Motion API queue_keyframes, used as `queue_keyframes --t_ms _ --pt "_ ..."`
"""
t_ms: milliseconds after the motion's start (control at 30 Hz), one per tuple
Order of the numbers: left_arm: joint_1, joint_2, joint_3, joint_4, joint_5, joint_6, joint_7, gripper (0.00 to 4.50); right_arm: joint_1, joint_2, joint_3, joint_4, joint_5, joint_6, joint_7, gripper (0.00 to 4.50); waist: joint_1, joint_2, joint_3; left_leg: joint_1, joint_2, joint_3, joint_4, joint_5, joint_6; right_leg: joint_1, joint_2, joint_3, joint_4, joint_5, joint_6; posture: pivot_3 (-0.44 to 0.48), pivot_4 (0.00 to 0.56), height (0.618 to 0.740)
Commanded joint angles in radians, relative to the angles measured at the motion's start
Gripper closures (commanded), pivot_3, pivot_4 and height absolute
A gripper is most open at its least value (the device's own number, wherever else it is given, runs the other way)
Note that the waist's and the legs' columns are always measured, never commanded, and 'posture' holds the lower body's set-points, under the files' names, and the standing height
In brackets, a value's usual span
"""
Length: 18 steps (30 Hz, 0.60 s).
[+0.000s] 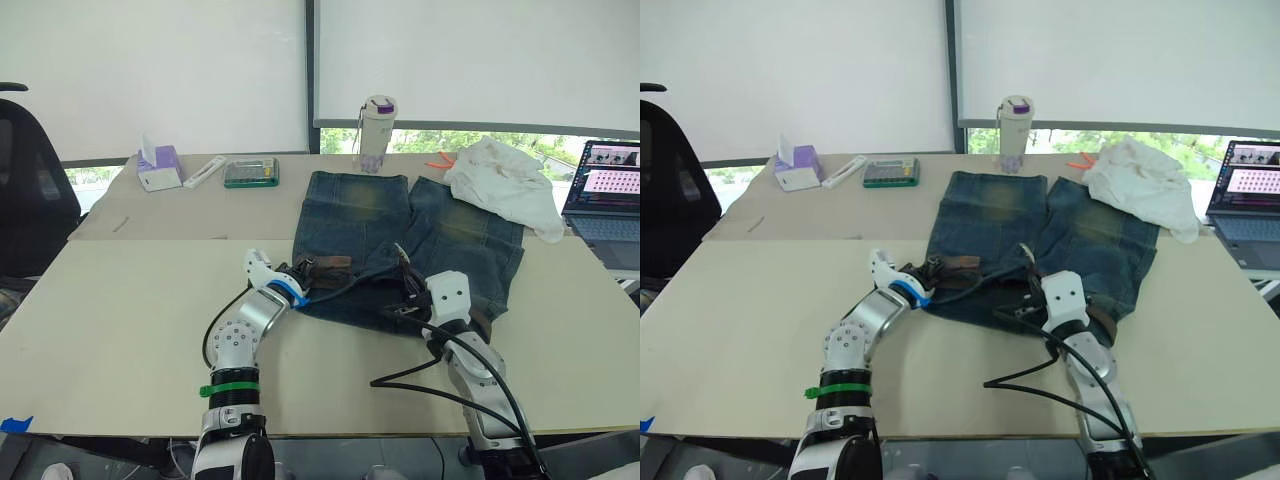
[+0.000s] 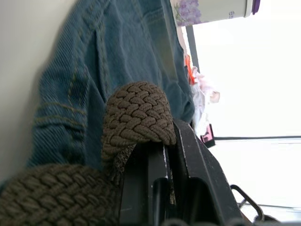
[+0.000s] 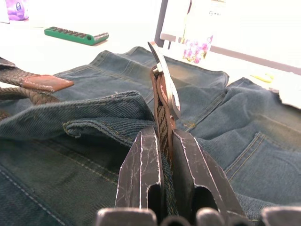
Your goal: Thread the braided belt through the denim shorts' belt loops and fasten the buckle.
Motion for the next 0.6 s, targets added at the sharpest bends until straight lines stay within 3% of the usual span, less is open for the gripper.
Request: queue_keyframes --t_ms 33,167,200,267,567,600 --pt "-0.081 -0.140 -0.068 -0.032 -0.005 -0.008 -0.031 4.50 -0.005 -0.011 -0.007 -0.025 -0.008 -0.054 -0.002 4.48 -0.001 0.000 0.000 0.000 0.000 0.000 0.000 0.000 0.000 0.000 0.000 0.000 0.000 0.000 0.000 0.000 0.150 0.740" --pt "-0.074 -0.069 -0.133 -0.072 0.019 0.004 -0.118 4.50 0.009 -0.037 0.002 -0.031 -0.017 -0.030 0.021 4.48 0.000 0.000 0.000 0.000 0.000 0.000 0.000 0.001 -0.001 0.000 0.000 0.000 -0.001 0.000 0.000 0.000 0.150 0.740" --pt "-0.073 -0.059 -0.138 -0.078 0.020 0.010 -0.131 3.77 0.011 -0.039 0.003 -0.032 -0.016 -0.025 0.023 4.50 0.000 0.000 0.000 0.000 -0.001 0.000 0.000 0.001 -0.001 0.000 0.000 0.000 -0.001 0.000 0.000 0.000 0.150 0.740" --pt "-0.070 -0.028 -0.149 -0.089 0.046 0.010 -0.151 3.24 0.012 -0.044 0.002 -0.032 -0.016 -0.020 0.028 3.52 -0.001 0.000 0.000 0.000 -0.001 0.000 0.000 0.001 -0.002 0.000 0.000 0.000 -0.001 0.000 0.000 0.000 0.150 0.740" --pt "-0.048 0.013 -0.128 -0.097 0.079 0.037 -0.148 0.08 0.043 -0.178 -0.017 -0.117 0.077 0.136 0.219 0.34 -0.001 0.000 0.000 0.000 -0.001 0.000 0.000 0.001 -0.001 0.000 0.000 0.000 -0.002 0.000 0.000 0.000 0.150 0.740" --pt "-0.045 0.024 -0.133 -0.103 0.088 0.046 -0.153 0.00 0.055 -0.210 -0.024 -0.145 0.106 0.181 0.261 0.07 0.000 0.000 0.000 0.000 -0.001 0.000 0.000 0.001 -0.001 0.001 0.000 0.000 -0.002 0.000 0.000 0.000 0.150 0.740"
